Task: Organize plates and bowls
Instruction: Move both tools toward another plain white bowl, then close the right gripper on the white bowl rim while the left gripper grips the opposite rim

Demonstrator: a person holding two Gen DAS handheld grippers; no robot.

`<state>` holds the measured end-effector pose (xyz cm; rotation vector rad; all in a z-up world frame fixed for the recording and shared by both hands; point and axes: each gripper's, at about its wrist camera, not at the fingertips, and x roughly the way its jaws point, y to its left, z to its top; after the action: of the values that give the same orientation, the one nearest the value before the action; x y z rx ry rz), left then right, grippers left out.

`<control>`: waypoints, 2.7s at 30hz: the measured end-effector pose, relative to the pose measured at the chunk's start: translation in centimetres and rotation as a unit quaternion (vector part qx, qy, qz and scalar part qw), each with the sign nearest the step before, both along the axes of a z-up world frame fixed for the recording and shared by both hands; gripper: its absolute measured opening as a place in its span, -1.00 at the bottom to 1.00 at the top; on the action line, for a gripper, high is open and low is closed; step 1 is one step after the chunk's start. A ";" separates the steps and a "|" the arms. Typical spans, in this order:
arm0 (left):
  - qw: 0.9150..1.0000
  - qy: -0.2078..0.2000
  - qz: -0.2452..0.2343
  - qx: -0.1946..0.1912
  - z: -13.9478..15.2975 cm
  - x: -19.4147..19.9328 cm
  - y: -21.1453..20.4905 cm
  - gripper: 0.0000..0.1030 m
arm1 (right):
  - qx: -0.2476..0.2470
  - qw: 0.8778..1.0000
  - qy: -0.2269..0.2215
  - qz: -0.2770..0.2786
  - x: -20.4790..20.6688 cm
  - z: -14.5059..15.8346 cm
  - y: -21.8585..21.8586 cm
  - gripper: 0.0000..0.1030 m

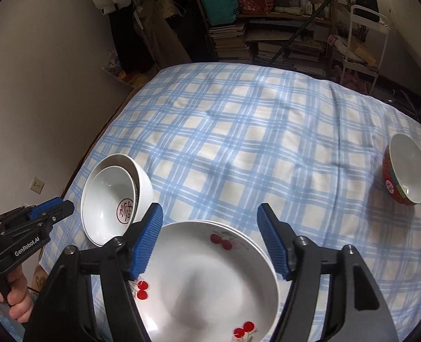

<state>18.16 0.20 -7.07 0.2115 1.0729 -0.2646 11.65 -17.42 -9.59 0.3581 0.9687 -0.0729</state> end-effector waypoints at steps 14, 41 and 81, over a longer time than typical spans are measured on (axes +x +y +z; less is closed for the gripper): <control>0.999 -0.013 -0.036 0.010 2.3 -0.4 -10.1 0.67 | -0.058 0.996 -0.010 -0.062 -4.0 3.0 -10.2 0.97; 0.984 -0.054 -0.170 0.010 0.9 0.8 -32.8 0.67 | -0.055 0.987 0.017 -0.150 -5.8 -1.8 -26.8 0.97; 0.973 0.098 -0.203 -0.057 -5.4 2.3 -40.1 -0.82 | 0.032 0.986 0.077 -0.142 -4.3 -8.8 -29.4 -0.77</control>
<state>20.49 -39.86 -12.49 0.3061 1.2002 -0.7252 7.39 -46.81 -18.38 0.5558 1.0698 -0.3341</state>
